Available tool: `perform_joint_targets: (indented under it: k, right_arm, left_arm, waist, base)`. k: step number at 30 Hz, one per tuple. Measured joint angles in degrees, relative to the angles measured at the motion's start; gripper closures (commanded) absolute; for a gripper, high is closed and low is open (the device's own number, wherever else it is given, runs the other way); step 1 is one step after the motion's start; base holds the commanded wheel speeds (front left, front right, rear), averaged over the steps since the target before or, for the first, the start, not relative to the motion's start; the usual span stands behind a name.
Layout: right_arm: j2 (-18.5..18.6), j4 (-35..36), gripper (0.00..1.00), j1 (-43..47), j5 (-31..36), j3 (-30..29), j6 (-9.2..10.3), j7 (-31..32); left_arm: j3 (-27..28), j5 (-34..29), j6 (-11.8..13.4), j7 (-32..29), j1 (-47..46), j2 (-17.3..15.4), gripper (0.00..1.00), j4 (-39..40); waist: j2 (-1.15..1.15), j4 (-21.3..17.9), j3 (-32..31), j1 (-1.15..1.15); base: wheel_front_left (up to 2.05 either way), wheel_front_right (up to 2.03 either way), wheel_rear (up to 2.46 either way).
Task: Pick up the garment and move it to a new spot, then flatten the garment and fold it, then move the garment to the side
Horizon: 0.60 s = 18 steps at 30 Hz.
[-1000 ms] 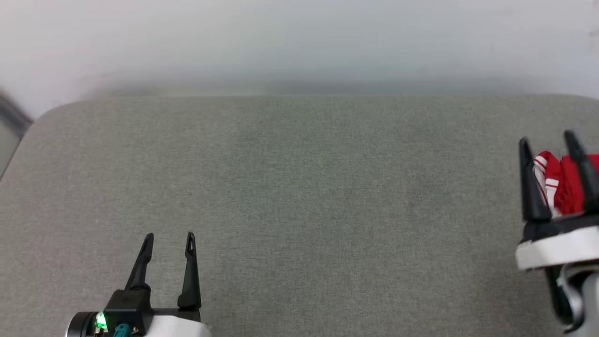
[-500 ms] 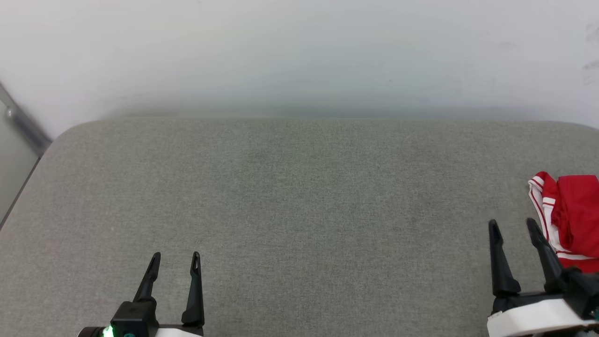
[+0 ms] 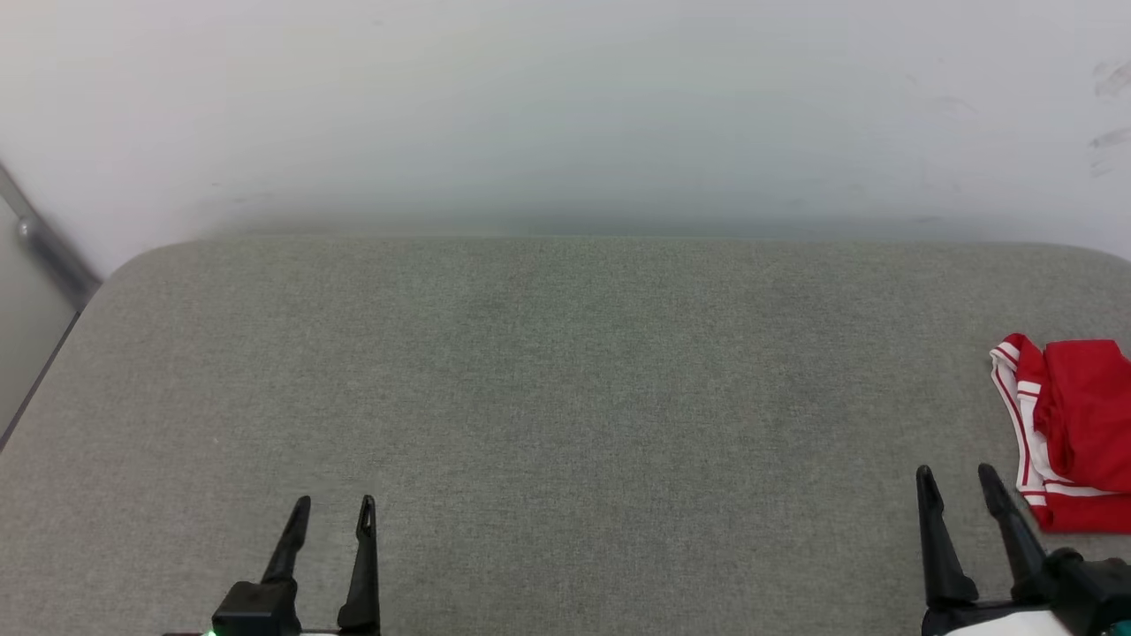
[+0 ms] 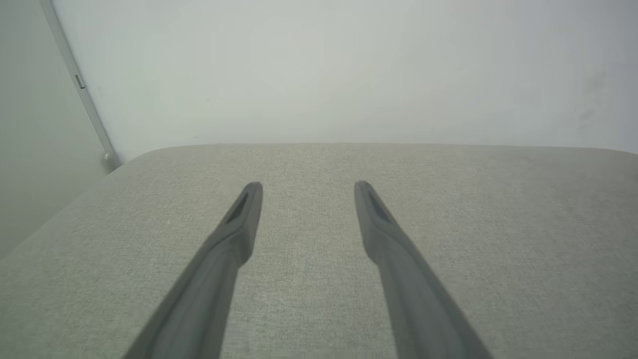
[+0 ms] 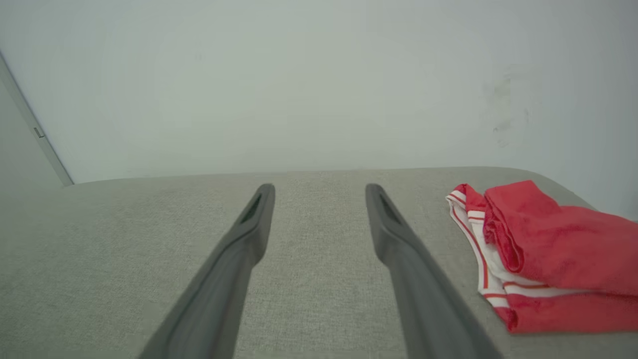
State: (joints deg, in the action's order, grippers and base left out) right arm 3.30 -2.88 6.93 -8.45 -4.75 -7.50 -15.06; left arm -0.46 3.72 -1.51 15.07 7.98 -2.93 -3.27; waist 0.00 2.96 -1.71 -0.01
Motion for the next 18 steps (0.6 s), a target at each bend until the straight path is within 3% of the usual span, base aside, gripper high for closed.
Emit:
perform_joint_targets:
  k: [4, 18]
  right_arm:
    - [-0.01, -2.01, 1.00, 0.41, -0.87, -0.01, 0.00, 0.51]
    - [-0.04, -3.66, 1.00, -1.07, -16.14, -0.26, 0.00, 4.39]
  left_arm:
    - [-0.03, 1.09, 0.00, -0.44, 0.34, 0.07, 1.00, -1.97]
    - [1.14, 17.18, -1.02, -4.39, -1.53, 0.08, 1.00, -3.67]
  waist:
    - [0.00, -0.03, 0.00, 0.00]
    - [0.00, -0.37, 0.23, 0.01]
  base:
    - [0.00, 0.00, 0.00]
    - [0.00, 0.00, 0.00]
